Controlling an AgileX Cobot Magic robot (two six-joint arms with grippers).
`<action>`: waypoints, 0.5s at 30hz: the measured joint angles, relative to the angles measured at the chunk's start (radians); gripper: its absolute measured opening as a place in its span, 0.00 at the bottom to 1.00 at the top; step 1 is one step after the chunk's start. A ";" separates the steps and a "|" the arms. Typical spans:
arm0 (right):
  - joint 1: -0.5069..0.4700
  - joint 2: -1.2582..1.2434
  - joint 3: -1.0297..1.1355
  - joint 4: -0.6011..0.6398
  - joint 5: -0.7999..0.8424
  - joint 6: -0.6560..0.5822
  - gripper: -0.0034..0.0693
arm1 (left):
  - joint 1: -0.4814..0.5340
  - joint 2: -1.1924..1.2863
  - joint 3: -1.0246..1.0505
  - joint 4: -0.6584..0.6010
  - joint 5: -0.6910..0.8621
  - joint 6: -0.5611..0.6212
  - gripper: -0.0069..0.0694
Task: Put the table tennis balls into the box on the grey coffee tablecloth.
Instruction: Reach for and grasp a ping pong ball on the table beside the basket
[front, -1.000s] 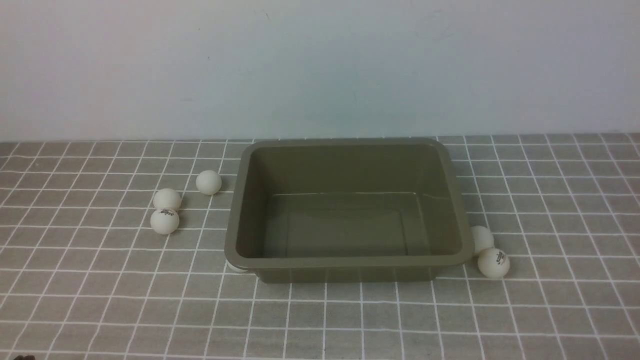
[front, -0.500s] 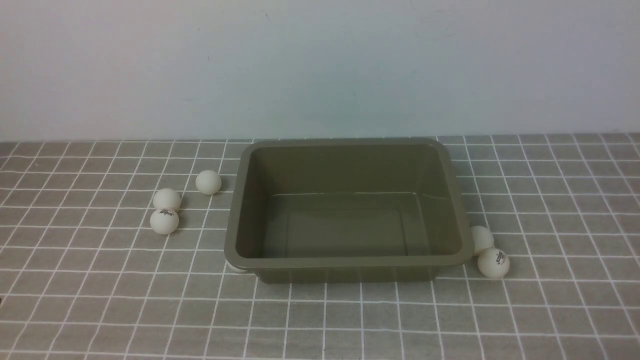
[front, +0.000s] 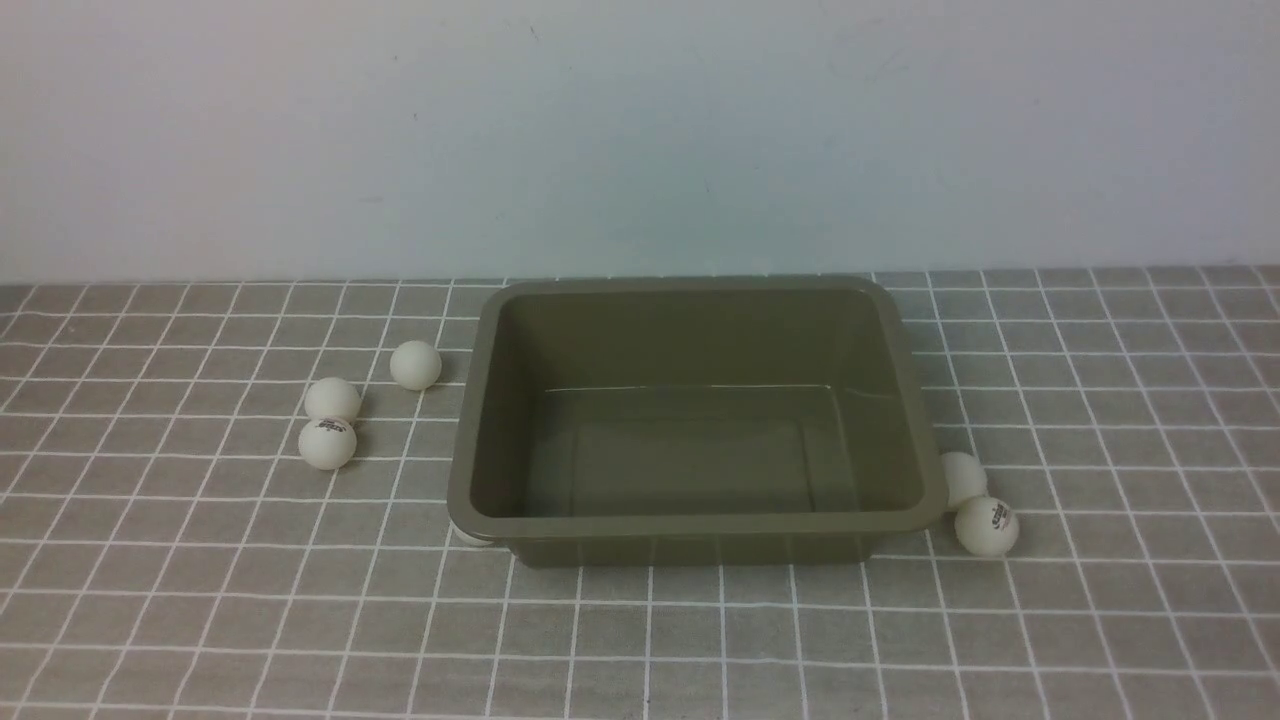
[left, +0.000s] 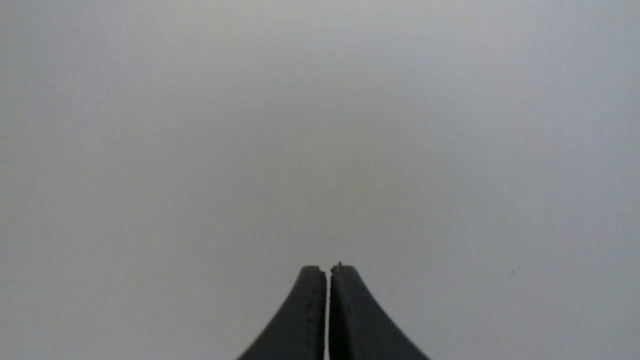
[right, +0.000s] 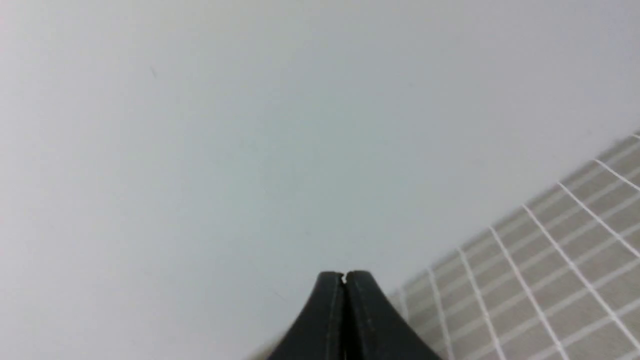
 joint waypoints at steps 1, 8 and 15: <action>0.000 0.000 0.000 0.023 -0.026 0.008 0.03 | -0.001 0.027 -0.041 0.000 0.083 -0.007 0.08; 0.006 0.000 -0.005 0.057 -0.068 0.033 0.03 | -0.001 0.552 -0.468 -0.001 0.885 0.153 0.08; 0.088 0.187 -0.389 -0.060 0.400 -0.074 0.03 | -0.001 0.993 -0.649 -0.002 1.048 0.347 0.08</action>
